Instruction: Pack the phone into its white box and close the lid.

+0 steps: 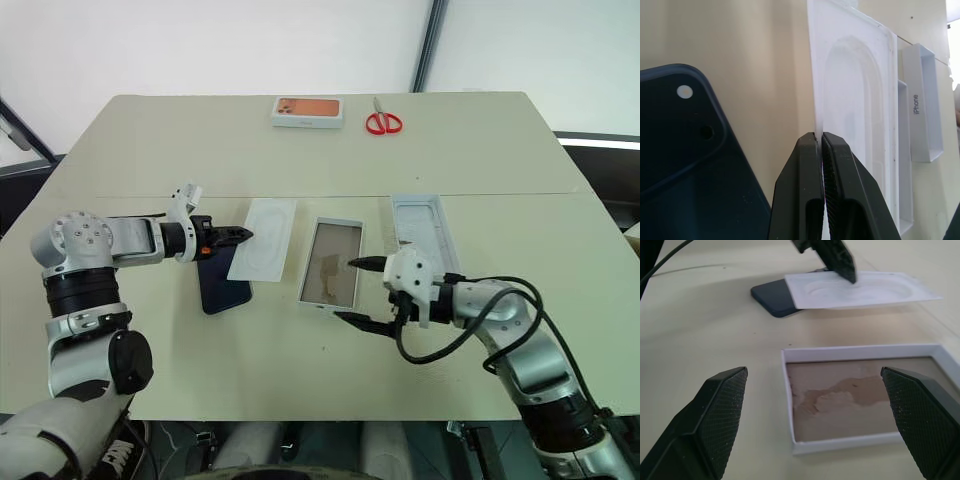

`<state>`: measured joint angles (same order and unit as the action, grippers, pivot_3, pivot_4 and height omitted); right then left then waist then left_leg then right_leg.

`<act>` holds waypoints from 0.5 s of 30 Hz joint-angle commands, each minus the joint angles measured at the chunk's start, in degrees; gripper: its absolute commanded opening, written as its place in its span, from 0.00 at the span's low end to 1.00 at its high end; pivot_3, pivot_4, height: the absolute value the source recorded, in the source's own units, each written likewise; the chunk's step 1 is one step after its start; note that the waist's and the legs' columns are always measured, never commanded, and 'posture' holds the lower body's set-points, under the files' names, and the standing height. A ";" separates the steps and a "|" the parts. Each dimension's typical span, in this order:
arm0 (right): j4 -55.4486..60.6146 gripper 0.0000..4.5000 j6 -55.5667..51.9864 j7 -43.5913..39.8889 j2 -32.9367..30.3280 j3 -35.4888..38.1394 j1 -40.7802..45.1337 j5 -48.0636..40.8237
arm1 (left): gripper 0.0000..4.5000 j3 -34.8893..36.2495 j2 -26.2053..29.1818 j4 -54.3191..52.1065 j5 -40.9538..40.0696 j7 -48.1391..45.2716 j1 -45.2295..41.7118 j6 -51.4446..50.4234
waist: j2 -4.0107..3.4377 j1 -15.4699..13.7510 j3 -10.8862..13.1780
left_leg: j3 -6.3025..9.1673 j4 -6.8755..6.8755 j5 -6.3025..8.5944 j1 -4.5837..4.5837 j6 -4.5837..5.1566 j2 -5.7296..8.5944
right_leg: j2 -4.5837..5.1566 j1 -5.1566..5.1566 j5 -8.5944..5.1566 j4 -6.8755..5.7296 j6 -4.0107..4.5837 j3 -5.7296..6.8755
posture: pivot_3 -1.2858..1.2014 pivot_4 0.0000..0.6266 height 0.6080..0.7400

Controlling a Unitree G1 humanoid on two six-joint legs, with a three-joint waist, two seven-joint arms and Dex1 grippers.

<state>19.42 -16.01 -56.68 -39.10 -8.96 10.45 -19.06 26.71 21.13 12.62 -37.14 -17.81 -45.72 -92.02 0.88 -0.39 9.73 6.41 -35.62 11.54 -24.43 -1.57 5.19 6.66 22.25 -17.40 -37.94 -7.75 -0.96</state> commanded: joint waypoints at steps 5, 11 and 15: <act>-7.53 0.94 -2.93 0.66 3.80 -9.35 6.78 7.58 | 0.01 2.22 -2.63 -4.84 -1.17 1.11 -0.60 -0.48 | 0.01 -0.04 0.00 | 0.00 -0.01 -0.03 -0.01 -0.05 0.01 | 0.00 0.02 0.00 -0.01 0.00 0.00 | 0.52 0.24 1.00; -8.43 0.38 -1.92 -0.45 4.12 -10.90 7.71 9.58 | 0.00 2.31 -5.54 -8.31 -1.38 1.85 0.83 -0.48 | 0.01 -0.01 0.00 | 0.00 -0.01 -0.03 -0.02 -0.06 0.01 | 0.00 0.04 0.00 -0.02 0.00 -0.01 | 0.52 0.24 1.00; -7.41 0.02 -0.04 -2.09 4.19 -11.19 6.97 9.68 | 0.00 2.39 -8.73 -10.77 -2.14 3.07 1.78 -0.48 | 0.01 -0.07 0.00 | 0.00 -0.01 -0.03 -0.02 -0.06 0.01 | 0.00 0.03 0.00 -0.02 0.00 -0.01 | 0.52 0.24 1.00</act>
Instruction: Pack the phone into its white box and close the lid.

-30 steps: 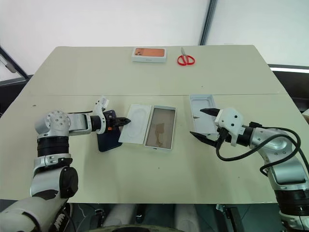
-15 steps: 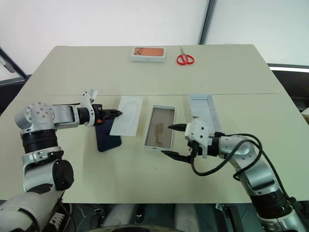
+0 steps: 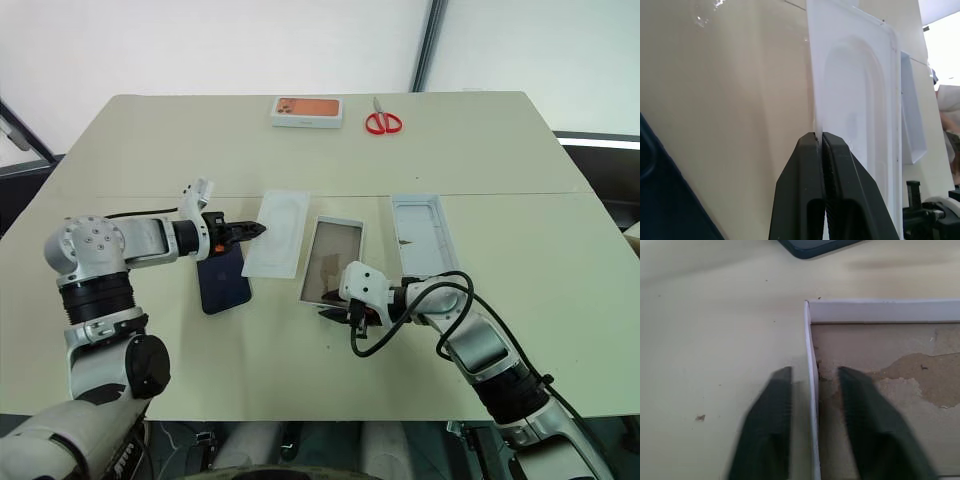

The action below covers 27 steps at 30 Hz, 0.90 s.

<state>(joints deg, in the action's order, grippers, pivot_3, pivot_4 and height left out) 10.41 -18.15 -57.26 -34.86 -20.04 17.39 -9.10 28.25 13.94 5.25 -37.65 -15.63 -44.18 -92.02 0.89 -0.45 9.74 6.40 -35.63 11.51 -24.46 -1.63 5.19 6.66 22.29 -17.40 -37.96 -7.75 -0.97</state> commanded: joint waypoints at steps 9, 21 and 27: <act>1.61 0.02 5.27 -1.52 1.20 0.95 -0.54 0.15 | 0.00 0.58 -6.62 -7.18 -5.15 5.01 2.28 -0.48 | 0.01 0.14 0.00 | 0.00 0.01 0.00 0.00 -0.01 -0.01 | 0.00 0.01 0.00 0.00 0.00 0.00 | 0.52 0.24 1.00; 3.67 0.71 4.40 -3.33 -1.80 5.59 -0.88 -3.23 | 0.00 -1.19 -8.68 -10.37 -9.50 10.07 4.88 -0.48 | 0.01 -0.11 0.01 | -0.01 -0.01 0.02 0.00 0.03 0.00 | 0.00 -0.02 0.00 0.00 0.00 0.00 | 0.52 0.24 1.00; 7.16 0.71 1.75 -5.35 -8.51 13.17 -5.98 -7.32 | 0.00 -3.19 -9.25 -12.42 -11.75 10.54 6.92 -0.48 | 0.04 -0.30 0.01 | 0.00 -0.04 0.10 0.00 0.17 0.02 | 0.01 -0.06 0.00 0.01 0.00 0.00 | 0.52 0.24 1.00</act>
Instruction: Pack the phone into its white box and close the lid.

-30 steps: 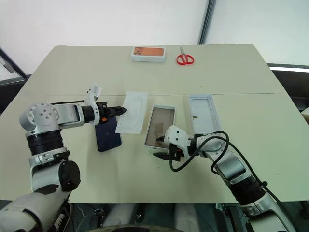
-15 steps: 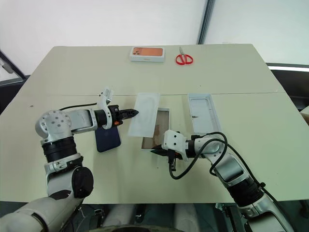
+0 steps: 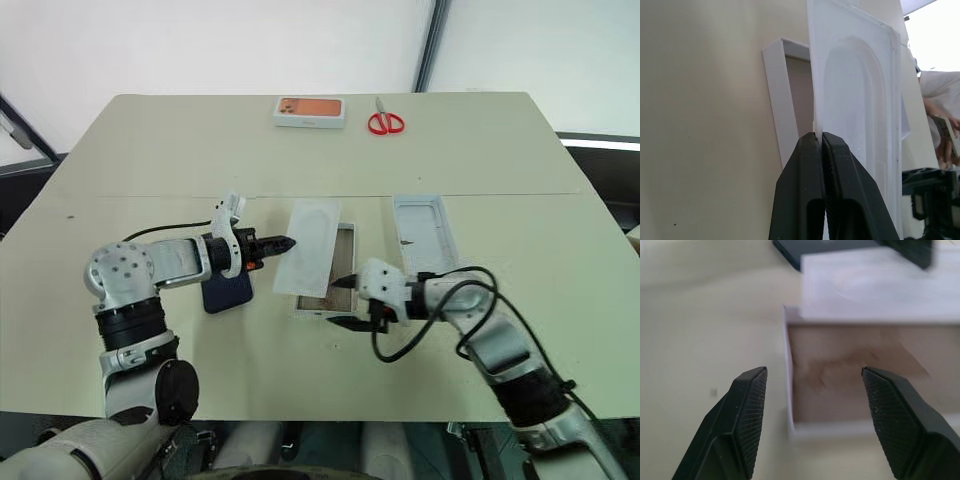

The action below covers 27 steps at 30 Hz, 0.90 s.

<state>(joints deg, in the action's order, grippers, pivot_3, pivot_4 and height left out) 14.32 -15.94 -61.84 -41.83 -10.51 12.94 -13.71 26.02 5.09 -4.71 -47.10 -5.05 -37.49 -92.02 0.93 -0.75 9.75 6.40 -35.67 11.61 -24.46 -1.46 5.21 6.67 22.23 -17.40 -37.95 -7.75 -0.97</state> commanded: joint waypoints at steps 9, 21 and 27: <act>0.98 0.71 -0.23 0.83 -4.05 10.45 -4.61 -4.09 | 0.00 -2.04 -4.39 -3.69 -0.53 2.65 1.93 -0.48 | 0.01 0.05 0.00 | -0.02 0.00 0.03 0.00 0.06 -0.02 | 0.00 -0.01 0.00 0.00 0.00 -0.01 | 0.52 0.24 1.00; -0.89 0.74 1.48 2.16 -2.37 8.74 -3.65 -2.74 | 0.15 -0.23 -8.42 -6.36 3.82 5.20 1.61 0.14 | 0.03 0.03 0.02 | -0.04 -0.01 0.02 0.00 0.04 -0.01 | 0.00 -0.02 -0.01 0.02 -0.01 -0.01 | 0.52 0.24 1.00; -2.21 0.74 2.22 2.12 -1.70 8.15 -2.33 -2.04 | 0.64 -1.27 -7.54 -7.21 4.72 3.91 1.73 0.33 | 0.03 0.05 0.02 | -0.04 -0.01 0.02 0.00 0.03 -0.01 | 0.00 -0.03 -0.01 0.02 -0.01 0.00 | 0.52 0.24 1.00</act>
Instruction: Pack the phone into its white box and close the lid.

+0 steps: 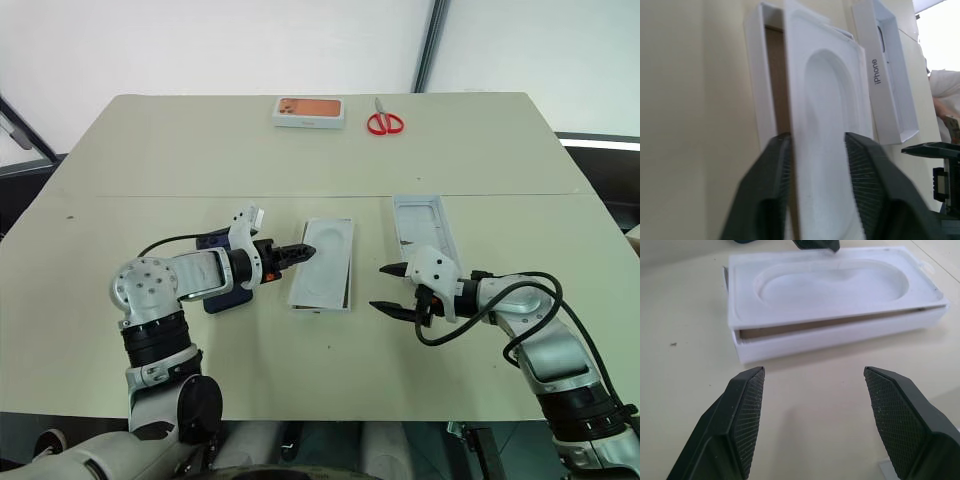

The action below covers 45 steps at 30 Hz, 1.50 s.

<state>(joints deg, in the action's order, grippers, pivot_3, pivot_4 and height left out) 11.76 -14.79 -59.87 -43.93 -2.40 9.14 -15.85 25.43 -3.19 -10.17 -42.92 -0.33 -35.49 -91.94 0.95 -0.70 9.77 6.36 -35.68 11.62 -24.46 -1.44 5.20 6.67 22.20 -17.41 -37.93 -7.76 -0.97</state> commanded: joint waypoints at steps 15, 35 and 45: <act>-4.08 0.74 2.92 2.33 3.13 -0.30 5.67 1.43 | 0.64 0.55 2.99 -5.07 -2.21 -3.21 -2.76 -0.56 | 0.01 0.03 0.01 | 0.00 0.01 -0.07 -0.01 -0.12 0.00 | -0.01 0.02 0.00 0.01 0.00 0.00 | 0.52 0.24 1.00; 0.80 0.00 -9.60 15.66 17.67 -11.02 13.92 3.00 | 0.65 -11.16 37.81 -2.84 9.64 -51.78 25.13 61.12 | -0.08 1.30 -0.02 | 0.01 0.48 -0.08 0.03 -0.12 -0.05 | 0.03 0.20 -0.01 0.17 0.11 -0.12 | 0.52 0.24 1.00; -0.64 0.00 -6.60 13.48 15.15 -16.45 11.92 9.54 | 0.65 -10.77 39.15 -1.12 10.62 -57.98 32.58 73.11 | -0.09 1.34 -0.02 | 0.05 0.54 -0.06 0.04 -0.09 -0.06 | 0.06 0.27 -0.01 0.26 0.10 -0.06 | 0.52 0.24 1.00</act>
<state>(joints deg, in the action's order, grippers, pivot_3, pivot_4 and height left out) 10.09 -22.95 -46.00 -28.50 -18.95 20.76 -6.93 12.89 35.57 -9.32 -30.81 -57.73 -2.66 -20.18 0.87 0.64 9.75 6.41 -35.14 11.56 -24.42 -1.52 5.13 6.73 22.45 -17.42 -37.67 -7.65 -1.03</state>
